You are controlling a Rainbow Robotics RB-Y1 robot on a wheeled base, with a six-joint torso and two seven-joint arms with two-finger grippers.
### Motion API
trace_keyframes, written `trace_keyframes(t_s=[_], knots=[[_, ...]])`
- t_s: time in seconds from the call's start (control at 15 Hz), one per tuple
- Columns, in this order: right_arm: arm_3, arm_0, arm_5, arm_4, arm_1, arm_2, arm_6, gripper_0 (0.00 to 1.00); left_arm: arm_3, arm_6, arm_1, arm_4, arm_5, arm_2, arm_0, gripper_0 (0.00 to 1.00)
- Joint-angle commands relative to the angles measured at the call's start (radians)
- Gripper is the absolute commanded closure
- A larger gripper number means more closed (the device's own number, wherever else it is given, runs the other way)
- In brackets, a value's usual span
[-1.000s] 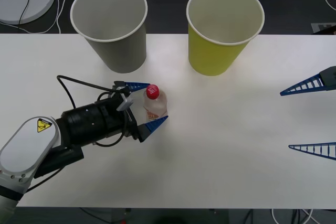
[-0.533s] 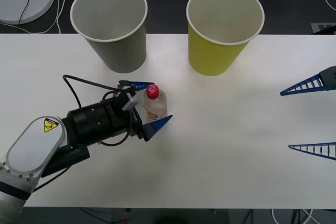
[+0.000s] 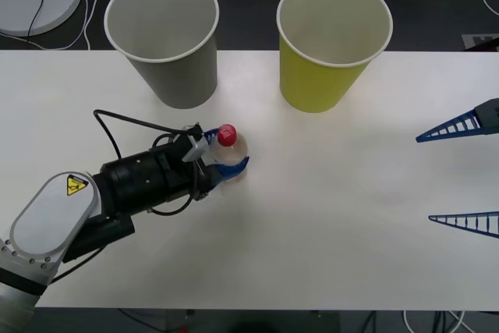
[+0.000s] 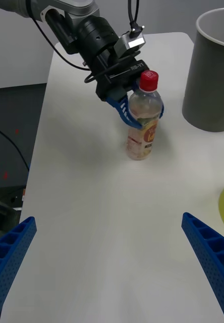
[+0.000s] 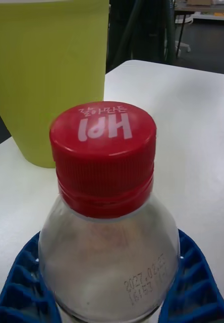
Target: Put the can into the green bin and the plastic bottle into the gray bin
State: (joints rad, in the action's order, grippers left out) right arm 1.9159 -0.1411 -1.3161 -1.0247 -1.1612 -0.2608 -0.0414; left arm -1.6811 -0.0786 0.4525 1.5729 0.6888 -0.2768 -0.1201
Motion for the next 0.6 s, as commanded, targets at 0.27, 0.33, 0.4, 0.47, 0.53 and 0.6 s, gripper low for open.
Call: trace_keyframes(t_s=[0.27, 0.33, 0.4, 0.47, 0.53, 0.6], knots=[[0.000, 0.000, 0.000, 0.000, 0.000, 0.000, 0.000, 0.00, 0.000, -0.015, 0.000, -0.002, 0.000, 0.001, -0.007, 1.00], [0.000, 0.000, 0.000, 0.000, 0.000, 0.000, 0.000, 0.00, -0.005, -0.023, 0.005, -0.004, 0.000, 0.001, -0.009, 1.00], [0.000, 0.000, 0.000, 0.000, 0.000, 0.000, 0.000, 0.00, -0.009, -0.029, 0.011, -0.008, 0.000, 0.001, -0.009, 1.00], [0.000, 0.000, 0.000, 0.000, 0.000, 0.000, 0.000, 0.00, -0.015, -0.036, 0.018, -0.013, 0.000, 0.001, -0.009, 1.00], [0.000, 0.000, 0.000, 0.000, 0.000, 0.000, 0.000, 0.00, -0.026, -0.050, 0.034, -0.013, 0.000, -0.001, -0.009, 1.00], [0.000, 0.000, 0.000, 0.000, 0.000, 0.000, 0.000, 0.00, -0.035, -0.061, 0.045, -0.014, 0.000, -0.001, -0.009, 1.00]])
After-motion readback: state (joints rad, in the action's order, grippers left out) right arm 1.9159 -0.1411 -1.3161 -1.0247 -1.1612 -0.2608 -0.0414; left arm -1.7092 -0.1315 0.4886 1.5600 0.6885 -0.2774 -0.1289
